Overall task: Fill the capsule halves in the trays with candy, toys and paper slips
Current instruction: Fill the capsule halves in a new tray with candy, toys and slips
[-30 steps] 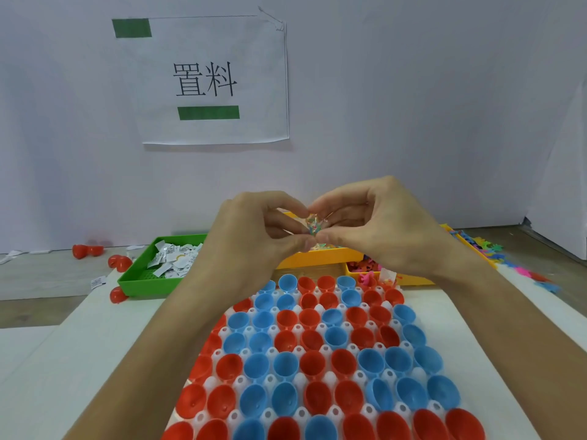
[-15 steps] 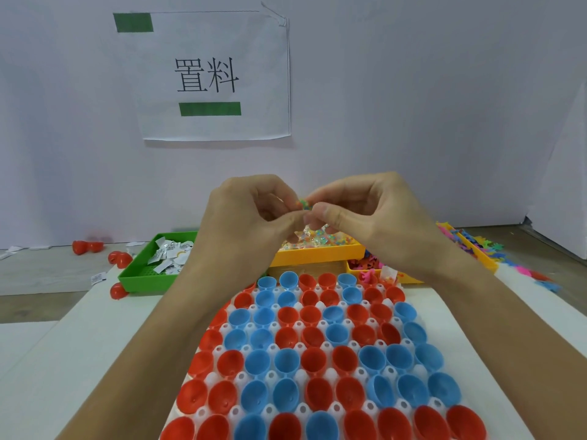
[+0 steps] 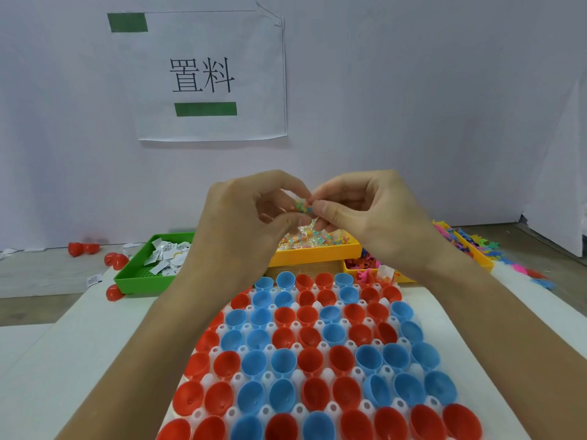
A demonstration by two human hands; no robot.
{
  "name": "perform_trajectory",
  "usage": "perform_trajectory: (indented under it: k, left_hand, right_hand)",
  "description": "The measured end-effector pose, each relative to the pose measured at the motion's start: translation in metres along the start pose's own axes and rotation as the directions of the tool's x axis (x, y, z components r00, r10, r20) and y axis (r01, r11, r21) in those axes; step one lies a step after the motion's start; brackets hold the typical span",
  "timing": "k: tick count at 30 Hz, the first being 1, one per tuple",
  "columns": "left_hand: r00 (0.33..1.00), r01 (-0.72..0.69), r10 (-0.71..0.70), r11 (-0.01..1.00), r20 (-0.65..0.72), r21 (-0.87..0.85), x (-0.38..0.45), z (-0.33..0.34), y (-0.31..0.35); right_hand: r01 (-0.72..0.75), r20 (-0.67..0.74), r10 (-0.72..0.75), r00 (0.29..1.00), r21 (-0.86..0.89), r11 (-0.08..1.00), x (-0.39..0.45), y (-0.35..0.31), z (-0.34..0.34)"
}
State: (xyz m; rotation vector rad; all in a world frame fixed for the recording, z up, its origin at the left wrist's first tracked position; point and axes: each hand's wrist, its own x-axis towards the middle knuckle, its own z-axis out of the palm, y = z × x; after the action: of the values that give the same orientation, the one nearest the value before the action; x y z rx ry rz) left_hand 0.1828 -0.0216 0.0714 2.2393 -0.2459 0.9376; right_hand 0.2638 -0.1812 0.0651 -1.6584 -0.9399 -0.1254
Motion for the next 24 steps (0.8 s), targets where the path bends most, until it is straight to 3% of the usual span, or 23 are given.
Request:
perform_trajectory:
  k: [15,20,24]
  left_hand:
    - [0.991,-0.013,0.021,0.998,-0.13,0.059,0.0,0.002,0.001]
    - [0.997,-0.008,0.011,0.999,-0.074,0.034,0.0,0.002,0.001]
    - [0.998,0.033,-0.037,0.997,0.057,0.07,0.001,0.001,-0.004]
  right_hand:
    - [-0.214,0.164,0.17,0.972,0.3,0.93,0.001,0.005,0.002]
    - [-0.191,0.133,0.155,0.979,0.325,0.926,0.001,0.008,-0.001]
    - [-0.157,0.053,0.15,0.987,0.182,0.971,0.003,0.016,-0.007]
